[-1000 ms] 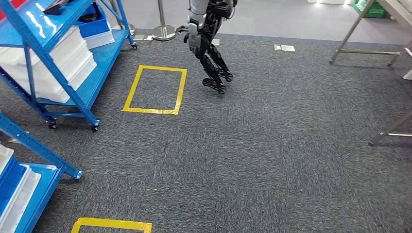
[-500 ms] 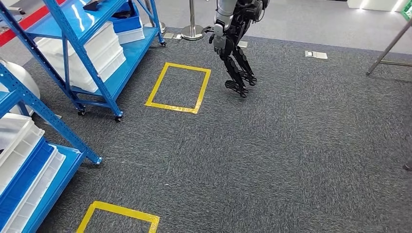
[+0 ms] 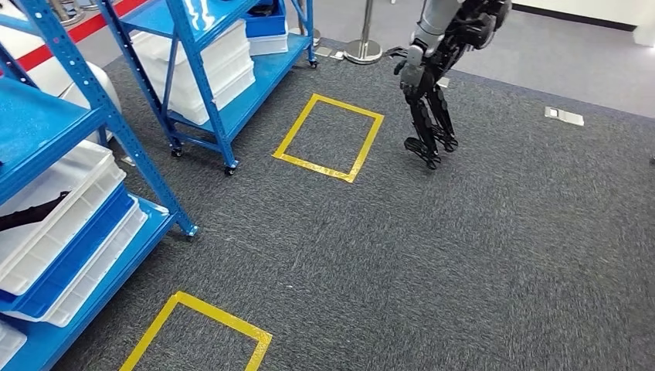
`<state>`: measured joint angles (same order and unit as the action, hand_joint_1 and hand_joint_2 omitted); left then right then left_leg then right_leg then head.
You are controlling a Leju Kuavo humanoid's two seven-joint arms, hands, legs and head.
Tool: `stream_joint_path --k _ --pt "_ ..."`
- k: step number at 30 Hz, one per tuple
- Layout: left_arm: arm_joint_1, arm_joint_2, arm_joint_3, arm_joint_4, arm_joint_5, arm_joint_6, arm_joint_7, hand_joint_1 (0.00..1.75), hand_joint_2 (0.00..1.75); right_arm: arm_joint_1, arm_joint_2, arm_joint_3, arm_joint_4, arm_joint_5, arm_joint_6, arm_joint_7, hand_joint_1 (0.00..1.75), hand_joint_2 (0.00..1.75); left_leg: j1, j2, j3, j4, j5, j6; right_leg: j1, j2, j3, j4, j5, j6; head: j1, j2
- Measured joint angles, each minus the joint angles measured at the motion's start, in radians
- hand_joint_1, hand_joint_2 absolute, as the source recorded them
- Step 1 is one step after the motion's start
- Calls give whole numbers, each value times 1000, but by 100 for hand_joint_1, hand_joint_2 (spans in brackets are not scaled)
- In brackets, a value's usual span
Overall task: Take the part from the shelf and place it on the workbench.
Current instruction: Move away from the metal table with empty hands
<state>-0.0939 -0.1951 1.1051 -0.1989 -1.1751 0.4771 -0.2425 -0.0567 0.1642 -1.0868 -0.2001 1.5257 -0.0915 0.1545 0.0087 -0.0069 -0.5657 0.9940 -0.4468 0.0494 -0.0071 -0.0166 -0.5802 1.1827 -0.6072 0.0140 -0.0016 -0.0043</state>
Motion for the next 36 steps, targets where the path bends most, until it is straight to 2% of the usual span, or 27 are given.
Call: stream_joint_path --k 1,2,3,5,6,7,8,10,11,13,14,15,16,17,18,19,21,23,24,26,28,30,32,33,34,35,36 --pt "-1 0 0 0 -1 -1 -1 0 0 1 0 0 0 -1 1 -1 0 0 0 -15 -2 0 0 1 -3 8 -35 65 -22 1 3 0" --pt "0 0 0 0 -2 -2 -2 0 0 1 -2 0 0 -2 2 -2 0 0 0 -30 -2 1 0 1 -6 11 -57 101 -28 6 5 0" --pt "1 0 0 0 -3 -3 -3 0 0 2 -3 0 0 -3 4 -4 0 0 1 -44 -2 1 1 0 -8 13 -60 97 -16 16 6 0" --pt "2 -1 -1 0 -4 -4 -4 0 0 1 -7 0 0 -4 6 -6 0 0 3 -73 0 5 -1 -5 -18 29 -10 -23 46 41 9 0" --pt "2 -1 -1 0 -4 -4 -4 0 0 0 -8 0 0 -4 6 -7 0 0 2 -86 -1 10 -4 -11 -20 46 19 -92 75 47 11 0" --pt "2 -1 -1 0 -4 -4 -4 0 0 -1 -9 0 0 -4 6 -7 0 0 1 -97 -2 14 -7 -18 -22 57 40 -143 95 46 14 0" --pt "2 0 -1 0 -4 -4 -4 0 0 -2 -10 0 1 -4 6 -8 0 0 -1 -105 -5 17 -9 -24 -20 65 50 -169 104 40 15 0" --pt "4 0 -1 0 -4 -4 -4 0 0 -4 -12 0 1 -4 7 -9 0 0 1 -117 -10 18 -9 -34 -16 53 55 -173 107 20 10 0" --pt "6 1 -1 0 -4 -4 -3 0 0 -5 -12 0 1 -4 7 -9 0 0 3 -110 -12 22 -11 -37 -16 44 58 -175 110 11 6 0" --pt "7 1 -1 0 -4 -4 -3 0 0 -5 -13 0 1 -4 8 -9 0 0 5 -62 -35 69 -41 -44 -17 24 60 -178 113 -4 -3 0" --pt "6 1 -1 0 -4 -4 -2 0 0 -3 -13 0 1 -3 10 -10 0 0 5 -31 -60 123 -72 -46 -16 13 60 -179 113 -10 -8 0" --pt "5 1 -1 0 -4 -4 -2 0 0 -2 -13 0 1 -3 12 -10 0 0 5 -11 -94 190 -106 -48 -13 1 60 -179 111 -15 -13 0" --pt "5 1 -1 0 -4 -4 -1 0 0 0 -14 0 1 -3 14 -10 0 0 5 -2 -127 255 -133 -50 -9 -12 59 -179 109 -18 -15 0" --pt "5 1 -1 0 -4 -4 0 0 0 1 -14 0 1 -2 16 -10 0 0 6 2 -149 298 -145 -50 -7 -26 59 -179 108 -20 -16 0" --pt "6 1 -1 0 -4 -4 2 0 0 1 -15 0 1 -2 17 -11 0 0 5 4 -154 306 -137 -49 -5 -38 60 -179 106 -22 -16 0" --pt "7 1 -1 0 -4 -3 3 0 0 0 -15 0 1 -2 18 -12 0 0 5 8 -138 274 -111 -46 -4 -49 61 -179 104 -23 -17 0" --pt "7 2 -1 0 -5 -3 4 0 0 -1 -14 0 1 -2 20 -13 0 0 0 39 -68 141 -51 -37 -1 -70 68 -179 99 -22 -19 0" --pt "4 2 -2 0 -6 -3 4 0 0 -1 -14 0 1 -2 21 -13 0 0 -8 68 -20 50 -25 -28 6 -88 73 -178 93 -14 -17 0" --pt "3 2 -3 0 -6 -3 4 0 0 -2 -14 0 1 -2 21 -13 0 0 -12 70 -15 37 -26 -24 8 -96 75 -179 91 -9 -16 0" --pt "4 2 -4 0 -6 -3 4 0 0 -5 -14 0 1 -2 21 -13 0 0 -12 46 -15 30 -20 -15 10 -108 79 -179 87 0 -13 0" --pt "4 1 -4 0 -6 -3 5 0 0 -6 -14 0 1 -2 21 -14 0 0 -7 24 -8 16 -11 -5 8 -69 67 -145 67 7 -11 0" --pt "1 1 -4 0 -6 -3 5 0 0 -4 -14 0 1 -3 21 -15 0 0 -4 1 -7 10 -5 1 3 -10 13 -33 16 4 -4 0" --pt "-1 1 -4 0 -7 -2 7 0 0 -1 -15 0 1 -3 23 -15 0 0 -4 -28 -9 11 -3 3 0 8 -53 91 -26 5 1 0" --pt "1 1 -4 0 -7 -2 8 0 0 0 -16 0 1 -4 23 -15 0 0 -3 -43 -9 12 -3 3 -2 11 -67 110 -25 11 3 0" --pt "2 0 -4 0 -7 -2 9 0 0 0 -18 0 1 -5 24 -16 0 0 -3 -58 -8 12 -3 2 -4 14 -59 87 -5 21 4 0" --pt "3 -1 -4 0 -8 -2 9 0 0 0 -20 0 1 -5 24 -16 0 0 -2 -73 -7 14 -3 0 -7 22 -32 25 27 33 6 0" --pt "3 -1 -4 1 -8 -2 10 0 0 -1 -22 0 1 -6 24 -16 0 0 -1 -87 -8 16 -3 -4 -12 45 1 -51 60 42 8 0"
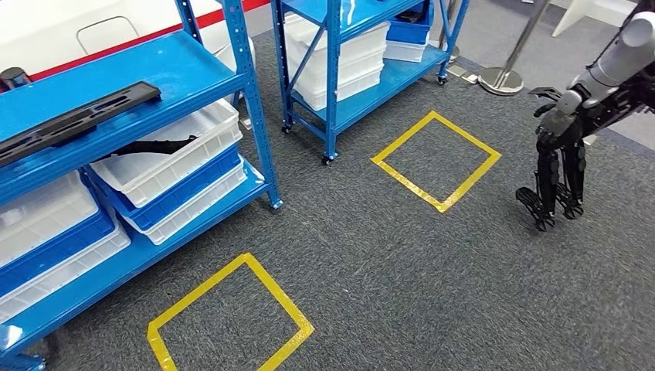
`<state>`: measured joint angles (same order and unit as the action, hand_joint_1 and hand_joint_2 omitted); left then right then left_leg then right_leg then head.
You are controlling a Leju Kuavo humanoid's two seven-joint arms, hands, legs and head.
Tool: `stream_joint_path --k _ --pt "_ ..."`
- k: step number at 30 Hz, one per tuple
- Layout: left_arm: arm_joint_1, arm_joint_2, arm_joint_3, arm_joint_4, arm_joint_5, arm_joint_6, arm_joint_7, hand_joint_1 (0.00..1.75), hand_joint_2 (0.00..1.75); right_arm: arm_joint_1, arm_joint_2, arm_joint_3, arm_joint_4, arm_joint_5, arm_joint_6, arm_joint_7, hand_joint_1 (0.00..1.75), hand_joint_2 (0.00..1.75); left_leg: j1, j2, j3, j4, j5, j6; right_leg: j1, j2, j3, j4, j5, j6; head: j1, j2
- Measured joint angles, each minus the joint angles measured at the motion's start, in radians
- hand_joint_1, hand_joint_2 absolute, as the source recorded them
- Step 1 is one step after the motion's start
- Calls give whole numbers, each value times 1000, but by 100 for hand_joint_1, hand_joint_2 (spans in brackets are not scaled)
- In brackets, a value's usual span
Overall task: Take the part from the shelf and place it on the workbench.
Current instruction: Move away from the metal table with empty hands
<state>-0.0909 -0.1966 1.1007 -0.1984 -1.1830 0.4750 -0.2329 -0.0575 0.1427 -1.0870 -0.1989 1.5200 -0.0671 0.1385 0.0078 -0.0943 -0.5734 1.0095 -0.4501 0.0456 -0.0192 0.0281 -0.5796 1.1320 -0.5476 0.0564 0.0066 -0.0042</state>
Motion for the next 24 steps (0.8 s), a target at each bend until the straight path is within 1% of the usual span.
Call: stream_joint_path --k 1,2,3,4,5,6,7,8,9,10,11,12,13,14,15,16,17,18,19,20,21,22,23,24 --pt "0 0 0 0 0 0 0 0 0 0 -1 0 0 0 0 0 0 0 -1 -13 -1 3 -2 -5 -3 21 26 -64 25 2 3 0" --pt "0 0 0 0 0 0 0 0 0 -1 -2 0 1 -1 0 -1 0 0 -3 -24 -4 6 -3 -11 -4 36 42 -105 40 -2 5 0" --pt "0 0 0 0 -1 1 1 0 0 -2 -2 0 1 -1 0 -1 0 0 -3 -32 -7 7 -3 -17 -3 45 48 -121 45 -10 5 0" --pt "1 0 0 0 -1 1 1 0 0 -3 -3 0 1 -2 0 -2 0 0 -3 -41 -10 7 -3 -24 1 35 49 -122 47 -22 2 0" --pt "2 0 0 0 -1 1 1 0 0 -4 -3 0 1 -3 0 -2 0 0 0 -45 -12 7 -2 -28 -1 23 52 -123 49 -31 -2 0" --pt "3 1 0 0 -1 1 1 0 0 -5 -3 0 1 -4 0 -2 0 0 2 -31 -17 14 -6 -33 -2 12 55 -125 52 -39 -5 0" --pt "4 1 0 0 -1 1 0 0 0 -5 -2 0 1 -4 0 -2 0 0 2 -5 -27 36 -20 -37 -4 -1 57 -127 54 -47 -9 0" --pt "3 1 0 0 -1 1 0 0 0 -4 -2 0 1 -4 0 -3 0 0 2 29 -48 80 -46 -41 -5 -14 58 -129 54 -54 -15 0" --pt "2 1 0 0 -1 1 0 0 0 -3 -2 0 1 -5 0 -3 0 0 2 62 -78 140 -80 -44 -1 -28 58 -129 53 -60 -20 0" --pt "1 0 -1 0 -1 1 -1 0 0 -1 -2 0 1 -5 0 -4 0 0 3 80 -113 210 -113 -48 1 -43 58 -129 51 -65 -24 0" --pt "1 0 -1 0 -2 0 -2 0 0 0 -2 0 1 -5 0 -4 0 0 5 88 -144 269 -134 -50 4 -59 57 -128 50 -66 -25 0" --pt "2 0 -1 0 -2 0 -2 0 0 0 -3 0 1 -5 0 -4 0 0 6 91 -159 297 -137 -50 6 -74 57 -128 49 -68 -25 0" --pt "2 0 -1 0 -2 0 -2 0 0 0 -3 0 1 -5 0 -4 0 0 6 94 -154 286 -121 -50 7 -87 57 -128 47 -68 -25 0" --pt "3 1 -1 0 -2 0 -2 0 0 -1 -3 0 1 -5 0 -4 0 0 5 103 -126 234 -90 -46 8 -100 59 -128 45 -68 -26 0" --pt "3 1 -2 0 -2 0 -2 0 0 -2 -2 0 1 -5 0 -4 0 0 2 124 -84 159 -58 -40 10 -111 63 -128 43 -68 -27 0" --pt "1 2 -2 0 -2 0 -2 0 0 -3 -1 0 1 -5 1 -5 0 0 -2 146 -47 92 -34 -33 14 -121 66 -128 40 -64 -28 0" --pt "-1 3 -3 0 -2 0 -3 0 0 -4 -1 0 1 -6 2 -5 0 0 -6 162 -21 44 -20 -27 17 -131 69 -128 37 -60 -27 0" --pt "-2 3 -3 0 -3 0 -3 0 0 -5 -1 0 1 -6 3 -6 0 0 -10 170 -10 22 -17 -21 19 -140 72 -128 34 -56 -26 0" --pt "-3 4 -4 0 -3 1 -3 0 0 -6 -1 0 1 -6 4 -7 0 0 -13 161 -11 19 -18 -17 20 -150 74 -130 33 -50 -24 0" --pt "-3 4 -4 0 -3 1 -3 0 0 -8 -1 0 1 -6 5 -7 0 0 -15 147 -11 14 -15 -11 21 -160 80 -133 32 -45 -23 0" --pt "-1 4 -4 0 -3 1 -2 0 0 -10 -1 0 1 -6 6 -7 0 0 -12 135 -5 6 -10 -6 22 -161 83 -133 29 -39 -24 0" --pt "-1 3 -4 0 -3 1 -2 0 0 -11 -2 0 1 -6 8 -7 0 0 -8 122 1 -4 -4 -1 23 -144 82 -121 18 -35 -23 0" --pt "-1 3 -4 0 -3 1 -1 0 0 -12 -2 0 1 -6 8 -8 0 0 -4 109 6 -14 2 4 23 -117 70 -88 0 -35 -21 0" --pt "-2 3 -5 0 -2 1 -1 0 0 -11 -3 0 1 -6 10 -8 0 0 0 97 10 -19 6 7 20 -82 43 -33 -25 -38 -17 0"
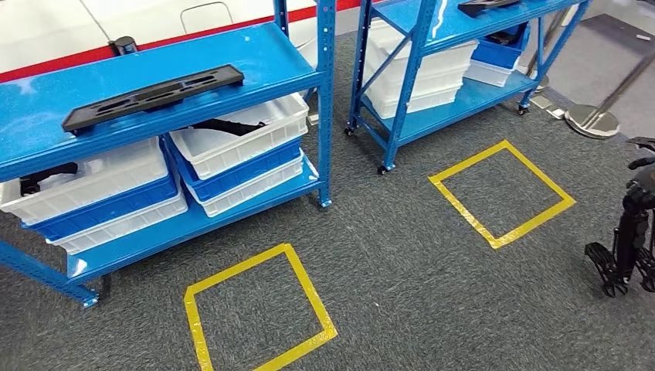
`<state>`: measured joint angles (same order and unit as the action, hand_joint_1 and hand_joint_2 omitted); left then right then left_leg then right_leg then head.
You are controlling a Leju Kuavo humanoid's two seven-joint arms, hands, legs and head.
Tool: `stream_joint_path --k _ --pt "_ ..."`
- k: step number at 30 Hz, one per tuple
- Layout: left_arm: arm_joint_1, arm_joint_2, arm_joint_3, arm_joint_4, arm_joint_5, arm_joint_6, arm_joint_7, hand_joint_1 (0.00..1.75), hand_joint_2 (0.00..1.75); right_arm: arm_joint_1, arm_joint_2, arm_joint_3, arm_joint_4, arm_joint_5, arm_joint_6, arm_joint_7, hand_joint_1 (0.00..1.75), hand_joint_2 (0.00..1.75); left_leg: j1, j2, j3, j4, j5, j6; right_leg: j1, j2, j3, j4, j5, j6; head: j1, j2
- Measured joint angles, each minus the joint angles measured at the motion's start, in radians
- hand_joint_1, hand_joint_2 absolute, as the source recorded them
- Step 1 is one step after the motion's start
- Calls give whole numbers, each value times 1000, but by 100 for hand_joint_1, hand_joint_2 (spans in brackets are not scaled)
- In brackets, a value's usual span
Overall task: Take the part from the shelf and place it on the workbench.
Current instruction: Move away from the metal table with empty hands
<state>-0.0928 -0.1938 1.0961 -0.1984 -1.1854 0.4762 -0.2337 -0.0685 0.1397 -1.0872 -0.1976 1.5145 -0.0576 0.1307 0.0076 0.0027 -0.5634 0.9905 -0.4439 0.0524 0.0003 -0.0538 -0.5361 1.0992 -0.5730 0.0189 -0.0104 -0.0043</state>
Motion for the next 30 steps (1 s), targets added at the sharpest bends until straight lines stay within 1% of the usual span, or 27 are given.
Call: stream_joint_path --k 1,2,3,4,5,6,7,8,9,10,11,12,13,14,16,17,18,19,20,21,22,24,25,27,28,29,30 --pt "-2 0 0 0 0 0 0 0 0 2 -1 0 0 0 1 0 0 0 0 -14 -1 -1 2 2 -3 28 -34 69 -27 -3 4 0" --pt "-2 0 0 0 0 0 1 0 0 4 -2 0 0 0 2 0 0 0 0 -29 -3 -1 2 3 -5 42 -67 131 -47 -3 7 0" --pt "-2 0 0 0 0 0 1 0 0 6 -3 0 0 0 2 0 0 0 0 -45 -3 -1 2 3 -7 47 -88 166 -53 1 10 0" --pt "0 0 0 0 0 0 2 0 0 7 -4 0 0 0 3 1 0 0 0 -61 -2 0 2 2 -10 50 -92 163 -42 10 12 0" --pt "1 -1 0 0 0 0 2 0 0 7 -5 0 0 0 3 1 0 0 1 -77 -1 1 2 0 -12 54 -76 120 -15 21 13 0" --pt "2 -1 0 0 0 0 3 0 0 7 -6 0 0 0 3 2 0 0 1 -91 -1 3 2 -3 -17 66 -46 50 20 32 15 0" --pt "2 -2 -1 0 0 0 3 0 0 6 -6 0 0 0 3 2 0 0 0 -104 -1 7 0 -7 -20 84 -19 -18 48 39 17 0" --pt "2 -2 -1 0 -1 0 4 0 0 5 -6 0 0 0 3 2 0 0 -1 -115 -3 10 -2 -13 -22 98 2 -70 68 38 18 0" --pt "3 -2 -1 0 -1 0 4 0 0 5 -7 0 0 0 3 2 0 0 -2 -124 -5 12 -4 -20 -22 107 12 -98 77 32 19 0" --pt "3 -2 -1 0 -1 1 4 0 0 4 -7 0 0 0 3 2 0 0 -2 -131 -7 13 -6 -26 -18 106 15 -104 77 22 19 0" --pt "4 -2 -1 0 -1 1 4 0 0 3 -7 0 0 0 3 2 0 0 0 -139 -10 12 -5 -32 -19 96 18 -105 78 11 18 0" --pt "5 -2 -1 0 -1 1 4 0 0 2 -7 0 0 0 3 2 0 0 2 -134 -12 15 -7 -37 -20 86 21 -106 80 4 16 0" --pt "6 -1 -1 0 -1 2 4 0 0 1 -6 0 0 0 3 2 0 0 3 -114 -18 28 -15 -41 -22 76 24 -108 82 -3 13 0" --pt "6 -1 -1 0 -1 2 4 0 0 2 -6 0 0 0 3 2 0 0 3 -85 -34 60 -35 -46 -25 64 25 -109 83 -11 7 0" --pt "4 -2 -1 0 -2 3 5 0 0 5 -5 0 0 0 3 2 0 0 4 -25 -93 179 -99 -54 -21 38 26 -110 81 -22 -4 0" --pt "4 -2 -1 0 -4 3 5 0 0 7 -5 0 0 0 3 2 0 0 6 -13 -128 246 -127 -57 -19 23 26 -110 78 -26 -7 0" --pt "4 -2 -1 0 -6 3 4 0 0 7 -5 0 0 -1 3 3 0 0 8 -8 -153 292 -139 -60 -17 9 27 -110 76 -28 -7 0" --pt "5 -2 -1 0 -8 3 4 0 0 7 -5 0 0 -1 3 3 0 0 9 -5 -161 303 -133 -61 -16 -4 28 -110 74 -28 -7 0" --pt "6 -2 -1 0 -9 3 4 0 0 6 -5 0 0 -1 2 4 0 0 9 0 -147 274 -108 -60 -16 -17 30 -110 71 -28 -8 0" --pt "6 -1 -1 0 -10 3 4 0 0 5 -4 0 0 -2 2 5 0 0 9 12 -114 212 -73 -57 -15 -29 32 -110 68 -26 -9 0" --pt "5 -1 -2 0 -10 3 4 0 0 4 -2 0 0 -2 1 5 0 0 6 38 -75 139 -45 -52 -13 -40 37 -110 64 -23 -10 0" --pt "1 0 -2 0 -10 2 4 0 0 2 0 0 0 -3 0 6 0 0 -1 74 -23 45 -18 -40 -6 -60 42 -110 55 -13 -11 0" --pt "-1 0 -2 0 -10 2 4 0 0 1 0 0 0 -3 0 6 0 0 -5 78 -16 31 -20 -34 -3 -70 46 -111 51 -7 -9 0" --pt "1 0 -3 0 -10 1 4 0 0 -5 1 0 0 -3 0 5 0 0 -6 49 -15 24 -16 -22 0 -86 56 -113 46 3 -6 0" --pt "2 -1 -3 0 -10 1 4 0 0 -7 0 0 0 -2 0 5 0 0 -4 37 -12 17 -11 -16 0 -69 58 -106 40 8 -5 0" --pt "3 -1 -2 0 -9 2 5 0 0 -8 0 0 0 -2 0 4 0 0 -1 24 -8 10 -5 -9 -1 -41 51 -82 25 9 -4 0" --pt "1 -2 -2 0 -9 2 5 0 0 -7 0 0 0 -2 0 4 0 0 3 11 -6 5 0 -4 -4 -5 30 -38 3 8 -1 0"
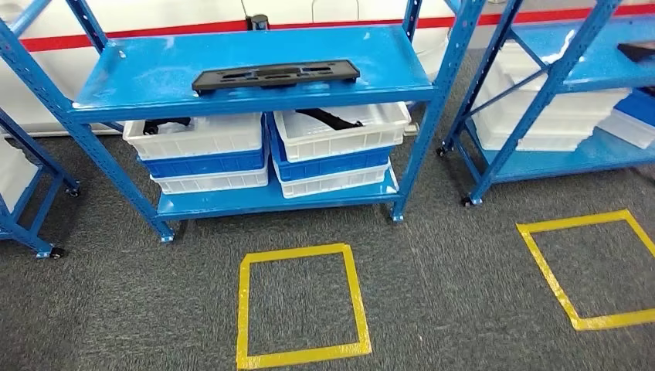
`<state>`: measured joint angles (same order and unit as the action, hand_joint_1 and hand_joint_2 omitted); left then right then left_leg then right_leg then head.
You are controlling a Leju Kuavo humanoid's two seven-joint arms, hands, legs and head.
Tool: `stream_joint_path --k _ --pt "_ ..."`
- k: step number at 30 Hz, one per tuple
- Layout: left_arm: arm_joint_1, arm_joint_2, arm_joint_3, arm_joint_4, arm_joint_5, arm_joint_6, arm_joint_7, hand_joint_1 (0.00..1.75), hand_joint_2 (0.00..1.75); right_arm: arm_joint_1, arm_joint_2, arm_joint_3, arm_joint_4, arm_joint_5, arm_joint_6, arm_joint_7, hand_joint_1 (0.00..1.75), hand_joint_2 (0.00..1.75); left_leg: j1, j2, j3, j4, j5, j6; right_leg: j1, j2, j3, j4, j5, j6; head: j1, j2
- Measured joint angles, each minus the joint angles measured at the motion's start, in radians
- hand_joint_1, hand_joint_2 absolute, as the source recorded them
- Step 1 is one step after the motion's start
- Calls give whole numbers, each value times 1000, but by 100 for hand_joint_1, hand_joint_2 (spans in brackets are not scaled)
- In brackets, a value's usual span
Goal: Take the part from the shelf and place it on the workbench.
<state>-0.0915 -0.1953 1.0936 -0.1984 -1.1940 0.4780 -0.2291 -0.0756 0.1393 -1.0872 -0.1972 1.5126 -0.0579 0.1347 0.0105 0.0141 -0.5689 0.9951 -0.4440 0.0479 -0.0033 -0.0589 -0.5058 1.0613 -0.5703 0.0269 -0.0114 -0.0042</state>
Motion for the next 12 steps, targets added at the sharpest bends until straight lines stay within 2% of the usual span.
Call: stream_joint_path --k 1,2,3,4,5,6,7,8,9,10,11,12 --pt "-2 0 0 0 0 0 0 0 0 2 -1 0 0 0 0 0 0 0 -1 -14 -1 -1 2 2 -4 31 -30 63 -28 -4 4 0" --pt "-3 -1 0 0 0 0 0 0 0 4 -1 0 0 0 1 -1 0 0 -1 -29 -2 -1 2 4 -6 46 -68 131 -54 -6 7 0" --pt "-3 -1 0 0 0 0 0 0 0 6 -2 0 0 0 2 -1 0 0 -1 -46 -3 -1 2 4 -8 52 -99 185 -68 -4 10 0" --pt "-2 -2 0 0 0 0 0 0 0 7 -4 0 0 0 2 -1 0 0 -1 -63 -3 0 2 4 -10 54 -116 206 -67 3 12 0" --pt "-1 -2 0 0 0 0 0 0 0 8 -5 0 0 0 3 -1 0 0 0 -80 -2 1 2 3 -12 56 -114 186 -47 14 13 0" --pt "0 -3 0 0 0 0 0 0 0 8 -7 0 0 0 3 -1 0 0 1 -96 -1 3 1 1 -17 62 -93 127 -13 27 14 0" --pt "0 -3 0 0 0 0 0 0 0 7 -8 0 0 0 3 -1 0 0 2 -110 -2 6 -1 -4 -22 79 -64 56 21 37 16 0" --pt "1 -3 0 0 0 0 0 0 0 7 -9 0 0 1 3 -2 0 0 1 -123 -3 11 -4 -10 -24 98 -41 -5 48 40 19 0" --pt "1 -3 0 0 0 0 0 0 0 6 -9 0 1 1 4 -2 0 0 1 -133 -5 14 -7 -17 -24 112 -26 -44 64 34 22 0" --pt "1 -3 0 0 0 -1 0 0 0 5 -10 0 1 1 4 -3 0 0 0 -141 -8 16 -8 -24 -21 120 -21 -56 68 24 22 0" --pt "2 -3 0 0 0 -1 0 0 0 3 -10 0 1 2 4 -3 0 0 0 -149 -10 15 -8 -30 -17 115 -20 -56 69 12 21 0" --pt "3 -3 0 0 0 -1 0 0 0 2 -11 0 1 2 4 -4 0 0 0 -152 -11 14 -7 -33 -15 111 -19 -54 69 5 19 0"
